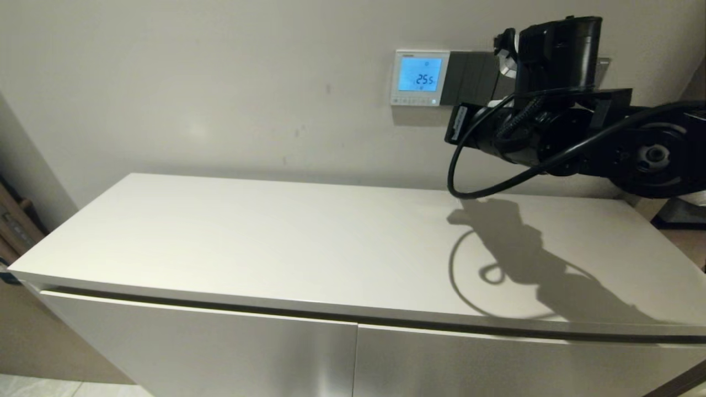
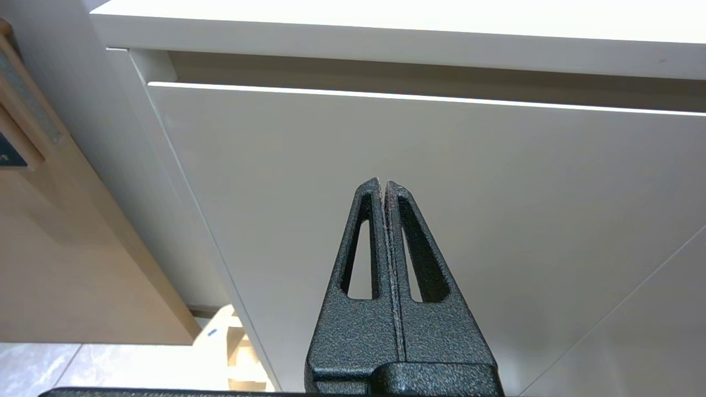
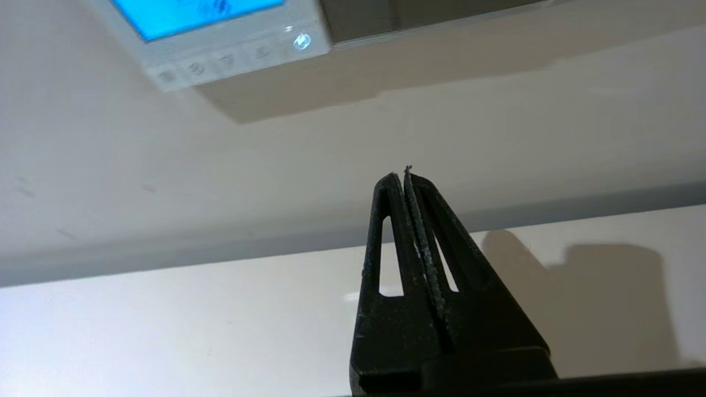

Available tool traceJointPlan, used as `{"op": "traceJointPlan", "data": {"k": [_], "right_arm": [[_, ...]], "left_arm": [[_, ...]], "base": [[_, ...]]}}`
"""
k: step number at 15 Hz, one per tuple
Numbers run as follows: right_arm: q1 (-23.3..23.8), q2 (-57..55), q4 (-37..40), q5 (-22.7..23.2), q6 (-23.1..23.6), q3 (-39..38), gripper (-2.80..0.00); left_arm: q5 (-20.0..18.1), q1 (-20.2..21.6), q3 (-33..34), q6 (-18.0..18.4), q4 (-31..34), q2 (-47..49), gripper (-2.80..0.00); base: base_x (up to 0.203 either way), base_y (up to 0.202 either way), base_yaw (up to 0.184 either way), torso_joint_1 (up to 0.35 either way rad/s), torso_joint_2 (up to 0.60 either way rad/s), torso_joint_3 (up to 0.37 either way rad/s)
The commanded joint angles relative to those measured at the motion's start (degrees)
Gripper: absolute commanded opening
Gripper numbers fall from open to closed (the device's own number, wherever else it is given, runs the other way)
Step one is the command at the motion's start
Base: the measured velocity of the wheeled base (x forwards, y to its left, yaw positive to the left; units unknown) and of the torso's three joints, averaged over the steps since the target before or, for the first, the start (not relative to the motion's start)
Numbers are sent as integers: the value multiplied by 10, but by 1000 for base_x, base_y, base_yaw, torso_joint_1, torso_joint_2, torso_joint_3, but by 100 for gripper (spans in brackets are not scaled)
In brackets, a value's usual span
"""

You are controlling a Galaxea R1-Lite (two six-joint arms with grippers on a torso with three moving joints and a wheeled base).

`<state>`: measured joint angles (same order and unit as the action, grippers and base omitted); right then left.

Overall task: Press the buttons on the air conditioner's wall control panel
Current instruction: Turn off the central air conditioner

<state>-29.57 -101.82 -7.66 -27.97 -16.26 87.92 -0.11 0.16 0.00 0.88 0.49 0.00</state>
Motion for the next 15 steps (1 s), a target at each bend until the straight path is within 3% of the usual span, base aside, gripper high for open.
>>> {"op": "traceJointPlan", "data": {"k": [1, 4, 15], "right_arm": [[-5, -25, -28, -2, 9, 6, -280], [-6, -50, -126, -2, 54, 9, -280], [1, -106, -149, 1, 68, 76, -280]], "left_arm": [[0, 0, 0, 0, 0, 1, -280], [0, 0, 0, 0, 0, 1, -280], [0, 0, 0, 0, 0, 1, -280]], "base": [[0, 0, 0, 0, 0, 0], [0, 0, 0, 0, 0, 0], [0, 0, 0, 0, 0, 0]]}}
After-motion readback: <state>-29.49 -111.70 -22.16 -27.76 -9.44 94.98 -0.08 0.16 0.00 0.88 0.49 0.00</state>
